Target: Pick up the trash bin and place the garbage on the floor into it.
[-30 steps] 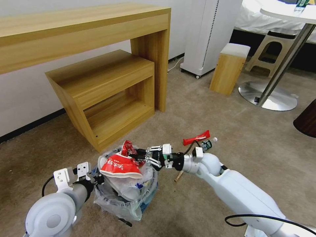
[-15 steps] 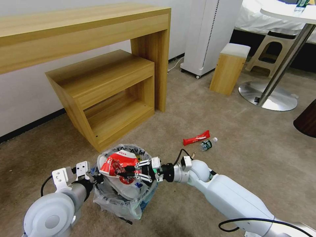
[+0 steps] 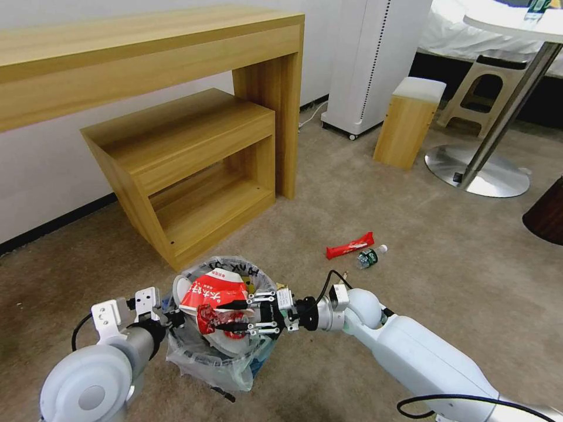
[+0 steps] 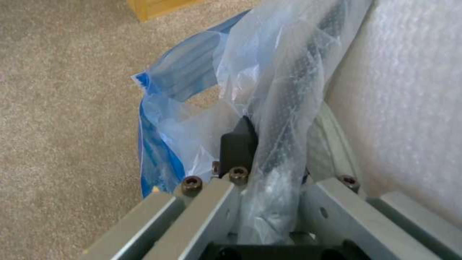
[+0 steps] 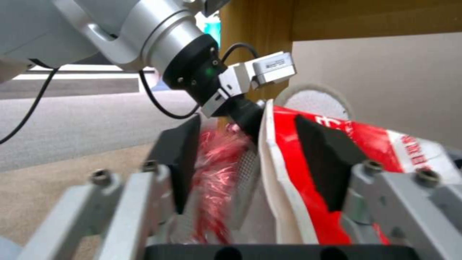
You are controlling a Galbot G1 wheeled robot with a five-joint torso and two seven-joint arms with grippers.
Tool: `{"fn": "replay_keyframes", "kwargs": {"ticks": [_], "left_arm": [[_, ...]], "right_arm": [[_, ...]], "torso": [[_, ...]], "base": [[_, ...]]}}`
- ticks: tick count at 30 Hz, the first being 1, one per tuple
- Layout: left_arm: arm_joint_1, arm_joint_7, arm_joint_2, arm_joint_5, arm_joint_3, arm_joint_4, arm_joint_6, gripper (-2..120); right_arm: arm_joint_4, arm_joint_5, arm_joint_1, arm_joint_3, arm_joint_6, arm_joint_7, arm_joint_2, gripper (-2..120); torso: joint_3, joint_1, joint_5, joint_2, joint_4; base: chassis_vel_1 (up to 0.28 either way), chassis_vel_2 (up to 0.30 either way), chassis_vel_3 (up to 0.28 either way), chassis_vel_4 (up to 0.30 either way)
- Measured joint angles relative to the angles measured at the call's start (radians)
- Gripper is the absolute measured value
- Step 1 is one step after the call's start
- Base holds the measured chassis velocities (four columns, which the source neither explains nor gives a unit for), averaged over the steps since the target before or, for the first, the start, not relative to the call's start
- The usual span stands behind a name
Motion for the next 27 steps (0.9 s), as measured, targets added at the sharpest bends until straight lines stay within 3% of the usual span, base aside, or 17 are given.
{"fn": "replay_keyframes", "kwargs": {"ticks": [9,10,13,18,19,22,23,26,27], "left_arm": [[0.001,0.001,0.002,0.0,-0.003,-0.003,0.0,0],[0.001,0.001,0.003,0.0,-0.006,-0.003,0.0,0],[-0.001,-0.001,0.005,0.001,-0.007,0.0,-0.005,0],[-0.003,-0.015,0.01,0.022,-0.011,0.01,-0.027,0],[-0.003,-0.015,0.01,0.022,-0.011,0.01,-0.027,0],[-0.003,-0.016,0.013,0.032,-0.012,0.009,-0.027,0],[-0.003,-0.016,0.013,0.032,-0.012,0.009,-0.027,0],[-0.003,-0.015,0.013,0.039,-0.007,0.005,-0.027,0],[-0.003,-0.015,0.013,0.039,-0.007,0.005,-0.027,0]], "right_arm": [[0.014,0.005,0.002,0.02,0.0,0.008,-0.001,86],[0.022,0.009,0.001,0.034,-0.001,0.011,-0.005,94],[0.044,0.022,-0.002,0.071,-0.002,0.04,-0.02,99],[0.137,0.087,-0.058,0.237,-0.024,0.29,-0.075,100],[0.137,0.087,-0.058,0.237,-0.024,0.29,-0.075,100],[0.217,0.076,-0.162,0.427,-0.075,0.489,-0.11,100],[0.217,0.076,-0.162,0.427,-0.075,0.489,-0.11,100],[0.264,0.019,-0.257,0.627,-0.097,0.61,-0.12,100],[0.264,0.019,-0.257,0.627,-0.097,0.61,-0.12,100]], "torso": [[0.0,0.0,0.0,0.0,0.0],[0.0,0.0,0.0,0.0,0.0],[0.0,0.0,0.0001,0.0,0.0],[0.0,0.0,0.0,0.0,0.0001],[0.0,0.0,0.0,0.0,0.0001],[0.0,0.0,0.0002,0.0,-0.0002],[0.0,0.0,0.0002,0.0,-0.0002],[0.0,0.0,0.0003,0.0,-0.0001],[0.0,0.0,0.0003,0.0,-0.0001]], "base": [[0.0,0.0,0.0,0.0],[0.0,0.0,0.0,0.0],[0.0,0.0,0.0,0.0],[0.0,0.0,0.0,0.0],[0.0,0.0,0.0,0.0],[0.0,0.0,0.0,0.0],[0.0,0.0,0.0,0.0],[0.0,0.0,0.0,0.0],[0.0,0.0,0.0,0.0]]}}
